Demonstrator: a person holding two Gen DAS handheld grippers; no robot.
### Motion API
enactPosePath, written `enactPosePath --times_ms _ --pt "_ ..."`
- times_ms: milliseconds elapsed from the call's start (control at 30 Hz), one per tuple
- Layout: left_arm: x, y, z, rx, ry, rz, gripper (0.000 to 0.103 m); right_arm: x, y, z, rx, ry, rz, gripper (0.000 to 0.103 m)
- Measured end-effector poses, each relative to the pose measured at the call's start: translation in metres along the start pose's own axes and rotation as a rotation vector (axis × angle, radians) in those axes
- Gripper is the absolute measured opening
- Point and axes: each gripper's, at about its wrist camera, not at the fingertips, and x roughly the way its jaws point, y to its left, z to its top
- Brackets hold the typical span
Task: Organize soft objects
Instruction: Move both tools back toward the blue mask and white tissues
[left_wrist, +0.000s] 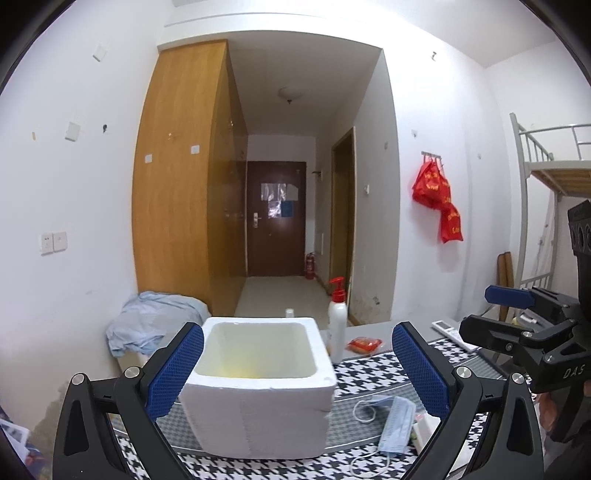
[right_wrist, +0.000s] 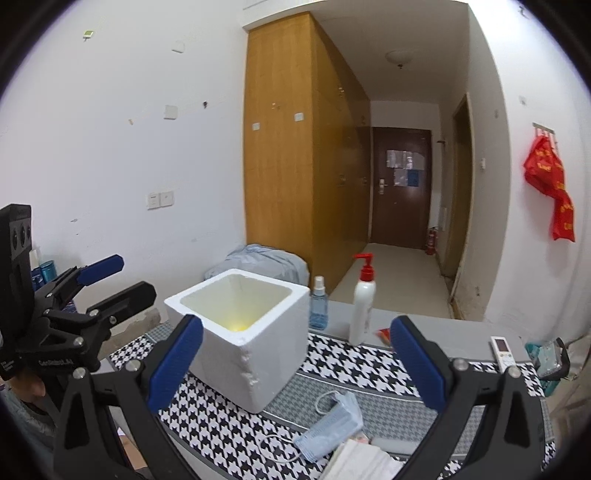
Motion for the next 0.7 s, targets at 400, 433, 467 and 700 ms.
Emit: enactPosePath --times_ms 400,433,467,700 --pt "0.005 -0.011 -0.022 -0.003 -0.009 -0.002 0.102 -0.013 -0.015 -0.032 0.041 -0.013 -0.076 0.103" --pt "0.006 -0.013 -0.025 0.002 -0.007 -0.001 0.102 -0.013 -0.015 -0.035 0.040 -0.011 -0.086 0.103" --pt "0.007 -0.014 -0.026 0.005 -0.008 0.000 0.102 -0.013 -0.016 -0.038 0.042 -0.009 -0.096 0.103" --pt "0.010 -0.015 -0.044 0.008 -0.004 -0.004 0.102 -0.012 -0.021 -0.056 0.073 0.010 -0.117 0.103"
